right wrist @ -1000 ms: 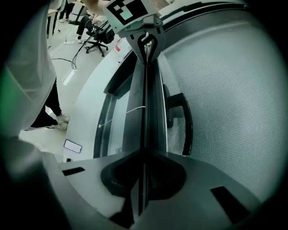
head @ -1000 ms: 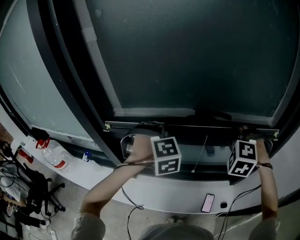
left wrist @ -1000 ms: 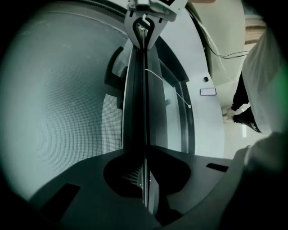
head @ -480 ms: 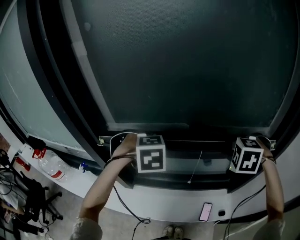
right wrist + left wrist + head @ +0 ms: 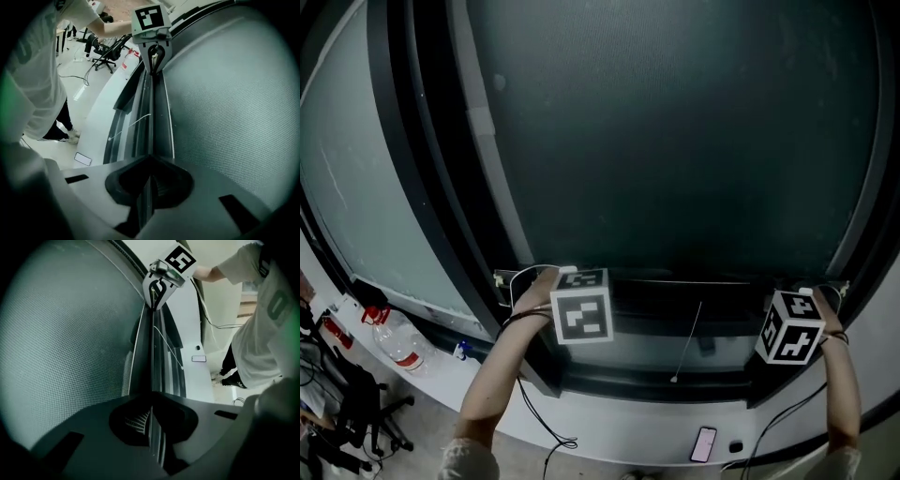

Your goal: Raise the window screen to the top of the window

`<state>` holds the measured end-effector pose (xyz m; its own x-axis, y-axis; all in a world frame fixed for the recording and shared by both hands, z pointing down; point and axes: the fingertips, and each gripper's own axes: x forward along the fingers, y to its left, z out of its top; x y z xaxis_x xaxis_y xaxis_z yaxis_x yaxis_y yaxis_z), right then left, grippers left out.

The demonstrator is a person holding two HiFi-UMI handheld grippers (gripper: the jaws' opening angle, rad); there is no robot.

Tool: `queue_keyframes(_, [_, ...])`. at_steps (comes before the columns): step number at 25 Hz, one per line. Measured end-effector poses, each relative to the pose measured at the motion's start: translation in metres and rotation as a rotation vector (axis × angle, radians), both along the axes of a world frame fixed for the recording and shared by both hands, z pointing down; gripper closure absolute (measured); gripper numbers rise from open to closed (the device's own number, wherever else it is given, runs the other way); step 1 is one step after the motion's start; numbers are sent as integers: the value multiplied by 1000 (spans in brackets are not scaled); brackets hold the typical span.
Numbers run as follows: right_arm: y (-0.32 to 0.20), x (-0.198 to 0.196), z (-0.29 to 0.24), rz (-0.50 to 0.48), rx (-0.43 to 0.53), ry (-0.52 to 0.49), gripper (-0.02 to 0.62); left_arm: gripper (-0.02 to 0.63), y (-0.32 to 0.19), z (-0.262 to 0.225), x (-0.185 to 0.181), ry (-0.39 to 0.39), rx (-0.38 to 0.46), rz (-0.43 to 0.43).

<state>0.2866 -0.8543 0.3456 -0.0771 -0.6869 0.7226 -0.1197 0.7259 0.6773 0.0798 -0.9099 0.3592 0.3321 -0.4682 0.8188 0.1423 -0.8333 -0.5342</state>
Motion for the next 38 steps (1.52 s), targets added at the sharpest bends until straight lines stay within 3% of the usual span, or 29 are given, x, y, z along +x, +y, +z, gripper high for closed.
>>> queue_keyframes(6, [-12,1,-105,8,235,65,576,588,-13,-106,0,54,271,-40])
queue_keyframes(15, [-22,3,-268,26,511,170,575,588,-23,-273,2,108,583,-43])
queue_keyframes(21, [-23,2,-367,64,628,261,575,588,-25,-373,1,83,758,-70])
queue_keyframes(25, [-22,-1,-450,98,742,266,575,588,-26,-456,-1,118,920,-94])
queue_keyframes(32, [-20,-5,-558,122,915,245,575,588,-25,-562,-3,155,1049,-136])
queue_keyframes(36, [-22,-7,-597,145,985,251,575,588,-27,-599,-4,155,1114,-173])
queue_keyframes(38, [-20,-7,-617,156,1035,260,575,588,-25,-620,-4,152,1184,-199])
